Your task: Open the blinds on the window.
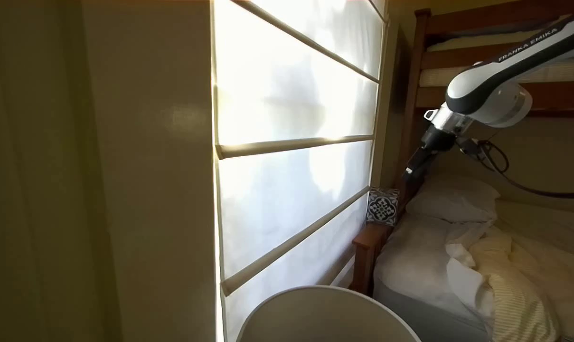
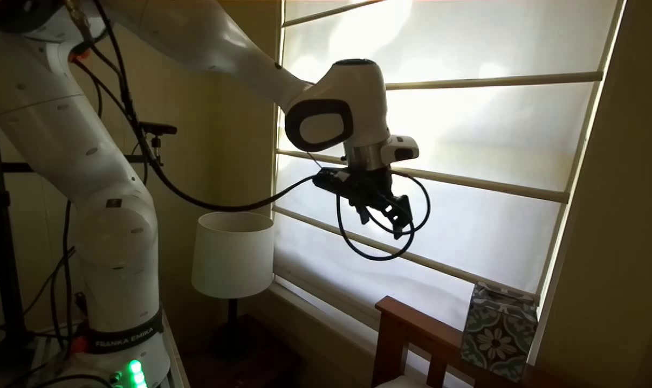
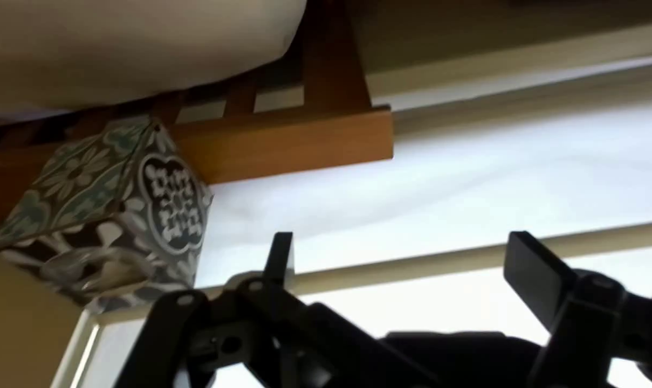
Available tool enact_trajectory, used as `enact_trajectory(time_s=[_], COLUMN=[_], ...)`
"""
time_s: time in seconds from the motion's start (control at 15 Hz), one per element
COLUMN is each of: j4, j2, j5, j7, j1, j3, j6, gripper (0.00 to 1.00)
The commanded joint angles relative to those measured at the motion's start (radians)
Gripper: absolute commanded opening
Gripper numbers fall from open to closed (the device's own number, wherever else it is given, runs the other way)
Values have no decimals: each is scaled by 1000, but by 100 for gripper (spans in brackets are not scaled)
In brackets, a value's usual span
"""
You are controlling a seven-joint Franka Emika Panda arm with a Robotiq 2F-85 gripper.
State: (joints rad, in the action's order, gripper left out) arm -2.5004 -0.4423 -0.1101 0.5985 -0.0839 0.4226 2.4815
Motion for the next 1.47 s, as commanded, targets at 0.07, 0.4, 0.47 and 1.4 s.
enact_trajectory(time_s=[0.07, 0.4, 0.47, 1.4], j4=[58, 73, 73, 518], j2=[-54, -70, -75, 119], j5=[-67, -29, -28, -15], j7=[-36, -61, -63, -628], j1=[-8, 2, 2, -176], j3=[8, 16, 16, -141], j6=[123, 190, 192, 399], gripper=[100, 100, 100, 100])
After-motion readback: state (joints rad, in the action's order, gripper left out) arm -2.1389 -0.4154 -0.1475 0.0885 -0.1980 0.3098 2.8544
